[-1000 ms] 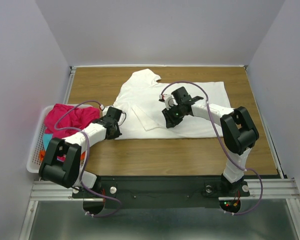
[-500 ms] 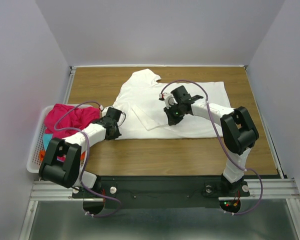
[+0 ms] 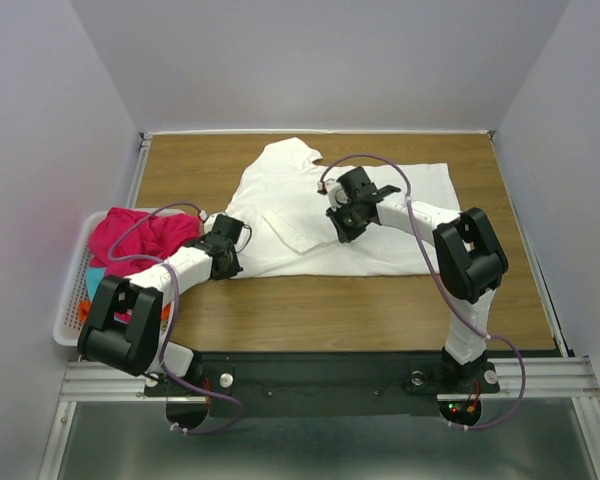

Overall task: Fold and stack the t-shirts
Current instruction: Fold the tshirt

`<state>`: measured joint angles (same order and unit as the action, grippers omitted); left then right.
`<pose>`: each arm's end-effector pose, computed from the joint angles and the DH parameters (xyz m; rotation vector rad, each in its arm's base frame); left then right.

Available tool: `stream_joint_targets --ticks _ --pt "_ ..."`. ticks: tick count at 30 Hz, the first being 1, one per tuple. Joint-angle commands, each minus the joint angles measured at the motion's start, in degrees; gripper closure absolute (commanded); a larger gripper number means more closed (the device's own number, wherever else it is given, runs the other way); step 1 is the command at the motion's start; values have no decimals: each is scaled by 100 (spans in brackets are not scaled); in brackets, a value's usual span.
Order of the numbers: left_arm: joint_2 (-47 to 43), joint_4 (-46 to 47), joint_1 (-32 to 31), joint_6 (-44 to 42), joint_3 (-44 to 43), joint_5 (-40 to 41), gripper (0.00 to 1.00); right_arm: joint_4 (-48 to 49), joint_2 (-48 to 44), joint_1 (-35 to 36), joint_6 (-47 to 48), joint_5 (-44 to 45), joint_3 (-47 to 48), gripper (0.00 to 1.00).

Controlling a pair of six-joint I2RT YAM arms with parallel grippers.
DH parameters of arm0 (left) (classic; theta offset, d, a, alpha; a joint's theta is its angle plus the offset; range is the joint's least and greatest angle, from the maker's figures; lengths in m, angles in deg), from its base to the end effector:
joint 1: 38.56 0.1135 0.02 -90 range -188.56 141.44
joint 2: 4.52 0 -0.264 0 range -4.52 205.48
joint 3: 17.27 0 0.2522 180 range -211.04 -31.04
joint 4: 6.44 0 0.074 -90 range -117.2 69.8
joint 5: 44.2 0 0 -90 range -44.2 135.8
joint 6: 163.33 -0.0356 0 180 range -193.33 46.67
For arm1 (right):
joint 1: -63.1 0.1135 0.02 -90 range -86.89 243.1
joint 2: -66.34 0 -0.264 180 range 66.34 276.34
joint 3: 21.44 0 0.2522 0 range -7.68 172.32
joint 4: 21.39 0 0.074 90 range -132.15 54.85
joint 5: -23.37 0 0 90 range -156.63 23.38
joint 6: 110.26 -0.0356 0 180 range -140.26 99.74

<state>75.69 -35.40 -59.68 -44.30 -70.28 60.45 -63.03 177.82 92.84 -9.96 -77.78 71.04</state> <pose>0.2456 -0.0852 0.1683 -0.2702 2.4898 -0.0313 0.3513 0.2086 0.1821 -0.9691 2.4620 0.3715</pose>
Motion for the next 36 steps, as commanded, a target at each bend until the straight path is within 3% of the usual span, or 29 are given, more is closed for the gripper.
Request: stream_joint_targets --ticks 1,4,5,7,8,11,14,16,25,36 --pt "-145 -150 29 32 49 143 98 107 -152 -3 -186 439 82 76" --pt "-347 -237 29 32 -13 134 84 116 -503 23 -292 413 109 58" --pt "-408 -272 29 41 -48 143 69 133 -592 119 -301 465 117 55" --pt "-602 -387 29 41 -188 143 55 142 -812 260 -310 606 152 54" --pt "-655 -474 29 41 -319 143 40 160 -856 435 -301 632 179 54" --pt "-901 -606 12 58 -540 82 27 204 -883 821 -354 737 310 55" --pt "-1068 -747 -76 67 -891 11 27 397 -769 1208 -406 913 390 59" --pt "-1086 -800 -181 76 -1014 -33 32 467 -629 1359 -467 966 469 64" --pt "-436 -221 -489 208 -954 -428 65 704 391 1737 -617 949 987 67" --pt "250 263 -480 199 -462 -332 70 793 779 1764 -574 1081 944 67"
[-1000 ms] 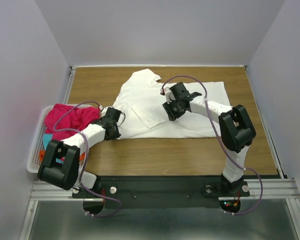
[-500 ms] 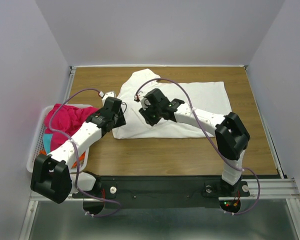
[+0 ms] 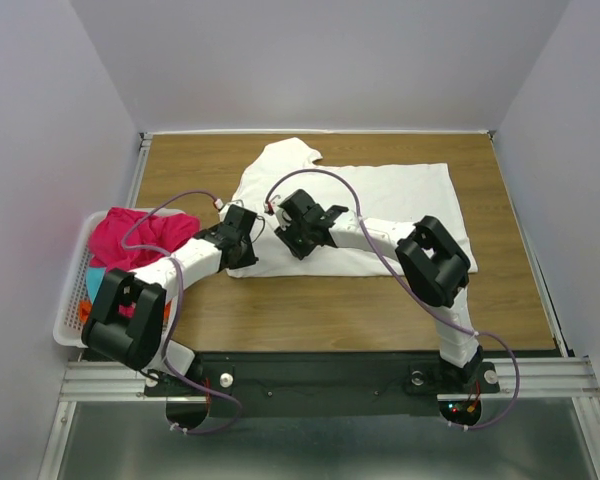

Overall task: Fold and stack the t-shirts
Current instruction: Fold the tshirt

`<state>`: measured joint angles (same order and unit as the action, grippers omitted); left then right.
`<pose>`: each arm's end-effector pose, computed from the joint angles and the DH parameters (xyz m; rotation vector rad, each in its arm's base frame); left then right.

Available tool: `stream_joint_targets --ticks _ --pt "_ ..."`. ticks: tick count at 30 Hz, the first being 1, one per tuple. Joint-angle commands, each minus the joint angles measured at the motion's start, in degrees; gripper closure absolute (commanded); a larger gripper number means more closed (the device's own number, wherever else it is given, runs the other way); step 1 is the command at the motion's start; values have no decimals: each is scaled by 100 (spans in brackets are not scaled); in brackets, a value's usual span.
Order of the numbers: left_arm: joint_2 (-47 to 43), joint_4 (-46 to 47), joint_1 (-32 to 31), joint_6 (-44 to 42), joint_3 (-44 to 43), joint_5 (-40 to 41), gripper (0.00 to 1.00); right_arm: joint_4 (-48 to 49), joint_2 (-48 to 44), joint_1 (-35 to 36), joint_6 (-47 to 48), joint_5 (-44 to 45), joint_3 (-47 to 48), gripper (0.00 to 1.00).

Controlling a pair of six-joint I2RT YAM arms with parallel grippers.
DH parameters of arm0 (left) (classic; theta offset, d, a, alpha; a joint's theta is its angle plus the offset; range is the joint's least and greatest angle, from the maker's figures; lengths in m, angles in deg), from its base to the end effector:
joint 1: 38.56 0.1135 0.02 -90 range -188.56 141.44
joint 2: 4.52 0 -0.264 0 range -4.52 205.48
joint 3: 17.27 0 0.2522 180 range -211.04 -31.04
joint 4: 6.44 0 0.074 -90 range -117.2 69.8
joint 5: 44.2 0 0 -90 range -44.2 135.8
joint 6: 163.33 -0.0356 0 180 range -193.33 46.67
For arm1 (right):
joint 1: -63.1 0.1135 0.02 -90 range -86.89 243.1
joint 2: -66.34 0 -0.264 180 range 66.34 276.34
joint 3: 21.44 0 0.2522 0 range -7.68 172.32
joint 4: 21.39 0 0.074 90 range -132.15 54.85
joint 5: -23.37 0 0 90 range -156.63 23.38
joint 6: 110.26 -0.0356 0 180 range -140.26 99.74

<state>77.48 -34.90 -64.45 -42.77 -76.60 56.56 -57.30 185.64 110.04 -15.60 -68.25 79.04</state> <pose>0.2587 -0.1182 0.1929 -0.1812 2.4458 -0.2056 0.3073 0.3303 0.1729 -1.1237 2.2980 0.3270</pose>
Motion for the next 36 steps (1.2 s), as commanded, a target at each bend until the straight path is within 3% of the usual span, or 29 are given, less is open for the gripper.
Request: stream_joint_targets --ticks 1,5,10,18,32,36 --pt "97 230 -4 55 205 49 70 220 14 44 25 337 118 68" --pt "150 301 5 90 381 13 70 229 40 44 96 628 21 77" --pt "203 354 -4 116 548 5 71 246 5 44 184 1032 29 99" --pt "159 336 -4 143 627 -4 71 282 -258 -167 280 1701 205 99" --pt "45 134 84 230 909 31 72 282 -698 -826 193 1042 109 96" --pt "-104 -15 207 230 961 22 72 282 -698 -1010 122 1234 91 96"
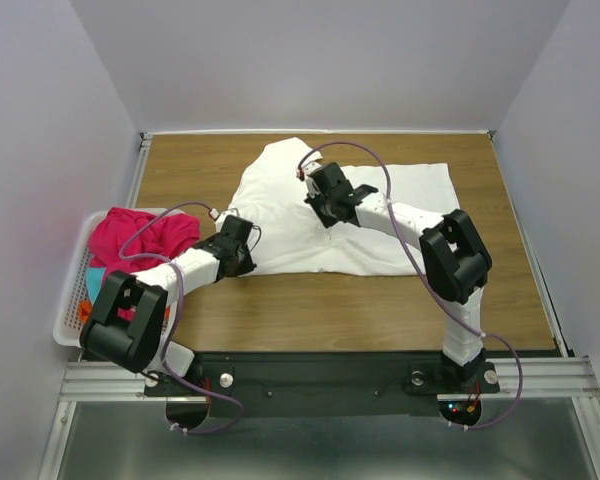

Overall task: Fold and stack the t-shirts
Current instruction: Fold the tshirt

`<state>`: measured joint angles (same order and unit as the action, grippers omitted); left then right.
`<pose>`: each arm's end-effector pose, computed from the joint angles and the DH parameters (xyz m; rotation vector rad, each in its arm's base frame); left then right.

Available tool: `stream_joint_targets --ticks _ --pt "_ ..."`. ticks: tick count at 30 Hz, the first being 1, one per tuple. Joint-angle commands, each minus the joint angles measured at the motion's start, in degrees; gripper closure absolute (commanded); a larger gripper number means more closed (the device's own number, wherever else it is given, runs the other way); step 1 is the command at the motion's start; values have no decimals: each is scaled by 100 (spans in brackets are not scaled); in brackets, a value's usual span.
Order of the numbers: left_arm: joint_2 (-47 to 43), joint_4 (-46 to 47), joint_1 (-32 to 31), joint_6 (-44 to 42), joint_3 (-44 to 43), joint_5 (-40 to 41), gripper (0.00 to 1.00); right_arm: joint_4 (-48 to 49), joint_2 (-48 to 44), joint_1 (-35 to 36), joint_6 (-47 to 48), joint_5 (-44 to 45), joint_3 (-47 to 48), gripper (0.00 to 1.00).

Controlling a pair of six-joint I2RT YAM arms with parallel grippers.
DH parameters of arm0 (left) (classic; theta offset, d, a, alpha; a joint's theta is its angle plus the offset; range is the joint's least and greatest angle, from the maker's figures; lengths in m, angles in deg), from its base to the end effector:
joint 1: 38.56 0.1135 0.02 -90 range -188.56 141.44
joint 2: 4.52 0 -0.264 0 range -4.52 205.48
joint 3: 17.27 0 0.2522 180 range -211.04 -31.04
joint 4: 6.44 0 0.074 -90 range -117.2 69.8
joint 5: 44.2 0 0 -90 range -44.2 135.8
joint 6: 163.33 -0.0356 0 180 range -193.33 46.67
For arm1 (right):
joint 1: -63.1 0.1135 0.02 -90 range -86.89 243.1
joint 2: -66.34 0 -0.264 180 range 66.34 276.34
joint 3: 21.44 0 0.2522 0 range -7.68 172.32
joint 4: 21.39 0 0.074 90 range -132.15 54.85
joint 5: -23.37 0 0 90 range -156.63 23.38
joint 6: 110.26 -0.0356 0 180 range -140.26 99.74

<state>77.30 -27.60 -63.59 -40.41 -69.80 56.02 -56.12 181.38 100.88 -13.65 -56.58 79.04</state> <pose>0.2490 -0.1093 0.1674 -0.2466 2.4338 -0.2346 0.3571 0.2689 0.2066 -0.8385 2.2634 0.0361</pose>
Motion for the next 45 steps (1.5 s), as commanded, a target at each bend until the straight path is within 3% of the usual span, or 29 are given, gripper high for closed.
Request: stream_joint_targets --ticks 1,4,10,13,14,17,23,26,30,37,45 --pt "-201 -833 165 -6 308 68 72 155 -255 -156 -90 103 108 96" --pt "-456 -974 324 3 352 68 72 164 -123 -324 -125 296 240 94" --pt "-553 -1123 386 73 334 68 72 155 80 -376 -291 805 557 61" --pt "-658 -1185 394 73 256 103 62 146 -297 -587 -608 1061 243 50" --pt "-711 -1211 386 65 220 112 52 76 -438 -788 -852 1174 110 49" --pt "-983 -1334 394 -5 -25 165 36 -178 -1079 -1201 -1274 1228 -556 47" --pt "-1221 -1457 289 -172 -746 -55 18 -732 -2177 -2974 -2136 895 -1744 48" --pt "-1151 -1317 245 -234 -852 -195 18 -856 -2468 -3574 -2610 527 -2035 48" --pt "-818 -888 245 -269 -598 -397 29 -865 -2618 -4408 -3085 0 -2518 51" --pt "-527 -316 526 -111 122 -573 40 -698 -2513 -4929 -3561 -187 -3064 54" --pt "-544 -332 1053 240 711 -635 49 -268 -2522 -5684 -4123 -178 -3827 59"
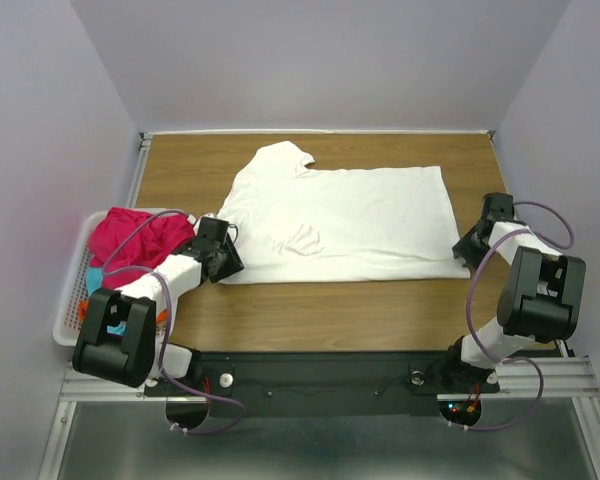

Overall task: Fold and stack the t-shirts
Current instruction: Fold the tshirt

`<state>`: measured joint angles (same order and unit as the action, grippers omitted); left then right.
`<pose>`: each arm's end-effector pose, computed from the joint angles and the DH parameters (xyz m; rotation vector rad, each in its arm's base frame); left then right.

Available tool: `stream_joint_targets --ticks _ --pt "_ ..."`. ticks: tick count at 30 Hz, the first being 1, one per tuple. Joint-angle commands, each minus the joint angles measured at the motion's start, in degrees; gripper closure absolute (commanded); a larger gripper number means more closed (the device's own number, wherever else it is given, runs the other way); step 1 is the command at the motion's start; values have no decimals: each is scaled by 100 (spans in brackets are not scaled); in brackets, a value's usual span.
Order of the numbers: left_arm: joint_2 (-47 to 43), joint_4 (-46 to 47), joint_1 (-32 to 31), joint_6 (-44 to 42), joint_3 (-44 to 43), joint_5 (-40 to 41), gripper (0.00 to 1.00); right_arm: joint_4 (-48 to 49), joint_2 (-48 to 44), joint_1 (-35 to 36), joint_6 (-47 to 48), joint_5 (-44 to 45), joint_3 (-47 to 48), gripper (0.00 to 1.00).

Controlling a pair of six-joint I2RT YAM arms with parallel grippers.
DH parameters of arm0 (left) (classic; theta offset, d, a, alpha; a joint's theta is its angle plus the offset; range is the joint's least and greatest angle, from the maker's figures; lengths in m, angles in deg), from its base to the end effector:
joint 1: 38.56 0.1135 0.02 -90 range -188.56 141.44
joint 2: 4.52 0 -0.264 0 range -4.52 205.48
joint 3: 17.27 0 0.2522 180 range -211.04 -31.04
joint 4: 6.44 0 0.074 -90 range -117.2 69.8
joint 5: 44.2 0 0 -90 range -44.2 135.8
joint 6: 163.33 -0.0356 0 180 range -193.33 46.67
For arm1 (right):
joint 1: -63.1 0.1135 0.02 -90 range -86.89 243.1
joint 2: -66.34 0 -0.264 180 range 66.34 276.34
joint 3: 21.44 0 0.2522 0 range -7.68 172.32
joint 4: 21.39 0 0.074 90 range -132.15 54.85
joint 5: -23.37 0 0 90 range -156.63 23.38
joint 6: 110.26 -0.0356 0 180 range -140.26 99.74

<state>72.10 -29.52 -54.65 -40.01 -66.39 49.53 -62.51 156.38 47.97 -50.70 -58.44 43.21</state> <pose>0.2429 -0.0677 0.1693 -0.3992 2.4420 -0.2973 0.2801 -0.0810 0.1692 1.0885 2.4870 -0.1174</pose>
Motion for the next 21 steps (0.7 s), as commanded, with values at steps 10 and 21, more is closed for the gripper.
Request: stream_joint_targets --ticks 10,21 --pt "-235 -359 362 43 179 111 49 696 -478 -623 -69 -212 201 54" --pt "-1219 -667 55 -695 -586 295 18 -207 -1138 1160 732 -519 527 53"
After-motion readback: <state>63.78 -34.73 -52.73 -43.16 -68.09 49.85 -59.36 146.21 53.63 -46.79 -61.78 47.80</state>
